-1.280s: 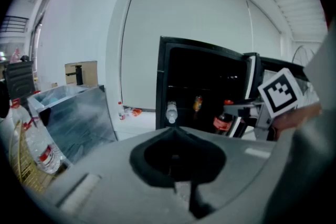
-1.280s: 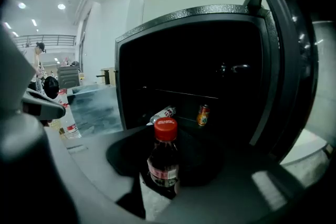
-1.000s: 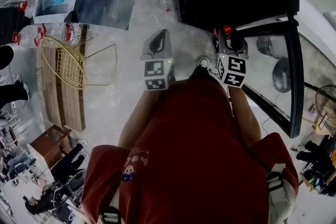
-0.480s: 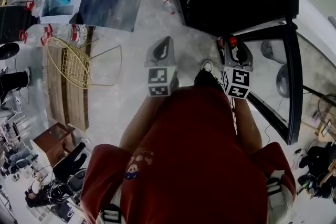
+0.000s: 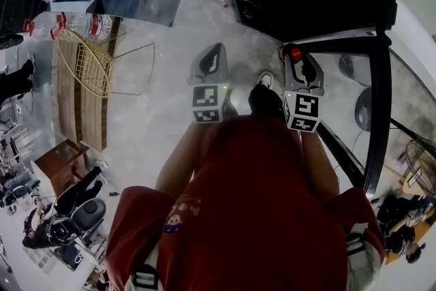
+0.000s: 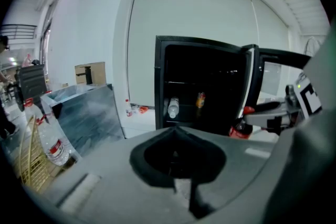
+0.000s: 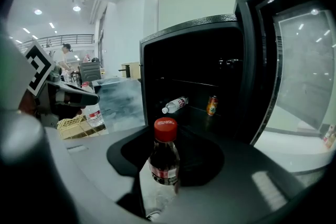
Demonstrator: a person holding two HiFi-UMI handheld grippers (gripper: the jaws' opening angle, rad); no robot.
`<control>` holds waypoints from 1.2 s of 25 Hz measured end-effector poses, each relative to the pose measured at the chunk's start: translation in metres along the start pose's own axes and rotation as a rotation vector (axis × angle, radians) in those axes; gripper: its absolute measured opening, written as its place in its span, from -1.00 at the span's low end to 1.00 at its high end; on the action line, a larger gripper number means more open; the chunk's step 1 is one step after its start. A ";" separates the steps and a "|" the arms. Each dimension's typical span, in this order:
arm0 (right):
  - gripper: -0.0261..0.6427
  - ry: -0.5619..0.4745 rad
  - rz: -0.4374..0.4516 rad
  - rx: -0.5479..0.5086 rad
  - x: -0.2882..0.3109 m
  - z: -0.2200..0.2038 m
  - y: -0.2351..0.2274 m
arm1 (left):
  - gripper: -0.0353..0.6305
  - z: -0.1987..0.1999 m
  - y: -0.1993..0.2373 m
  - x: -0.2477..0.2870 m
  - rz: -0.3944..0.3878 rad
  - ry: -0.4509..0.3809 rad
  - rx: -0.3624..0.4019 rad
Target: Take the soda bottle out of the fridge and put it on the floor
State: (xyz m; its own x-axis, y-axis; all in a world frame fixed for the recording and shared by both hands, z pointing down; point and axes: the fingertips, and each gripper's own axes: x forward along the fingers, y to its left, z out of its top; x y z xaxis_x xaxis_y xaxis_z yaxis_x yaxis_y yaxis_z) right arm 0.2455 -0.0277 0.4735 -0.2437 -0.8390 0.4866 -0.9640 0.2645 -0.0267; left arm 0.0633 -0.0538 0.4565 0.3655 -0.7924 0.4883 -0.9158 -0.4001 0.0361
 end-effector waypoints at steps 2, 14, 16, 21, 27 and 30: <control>-0.52 0.005 0.029 -0.011 0.006 -0.005 0.007 | -0.89 -0.006 0.002 -0.001 0.017 0.004 -0.008; -0.52 0.055 0.122 -0.035 0.030 -0.026 0.092 | -0.89 -0.050 0.080 -0.038 0.059 0.041 -0.051; -0.52 0.059 0.131 -0.044 0.035 -0.027 0.112 | -0.89 -0.055 0.098 -0.043 0.055 0.046 -0.045; -0.52 0.076 0.127 -0.065 0.047 -0.022 0.152 | -0.89 -0.066 0.140 -0.065 0.065 0.050 -0.046; -0.52 0.089 0.161 -0.084 0.057 -0.015 0.186 | -0.89 -0.075 0.170 -0.086 0.094 0.053 -0.068; -0.52 0.098 0.189 -0.104 0.068 -0.017 0.201 | -0.89 -0.080 0.182 -0.087 0.100 0.053 -0.089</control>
State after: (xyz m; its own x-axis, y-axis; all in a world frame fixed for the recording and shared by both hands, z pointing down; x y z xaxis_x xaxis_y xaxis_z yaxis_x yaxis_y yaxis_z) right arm 0.0369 -0.0240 0.5159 -0.4022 -0.7210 0.5642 -0.8849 0.4642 -0.0376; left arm -0.1486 -0.0207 0.4897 0.2646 -0.8000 0.5386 -0.9591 -0.2764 0.0607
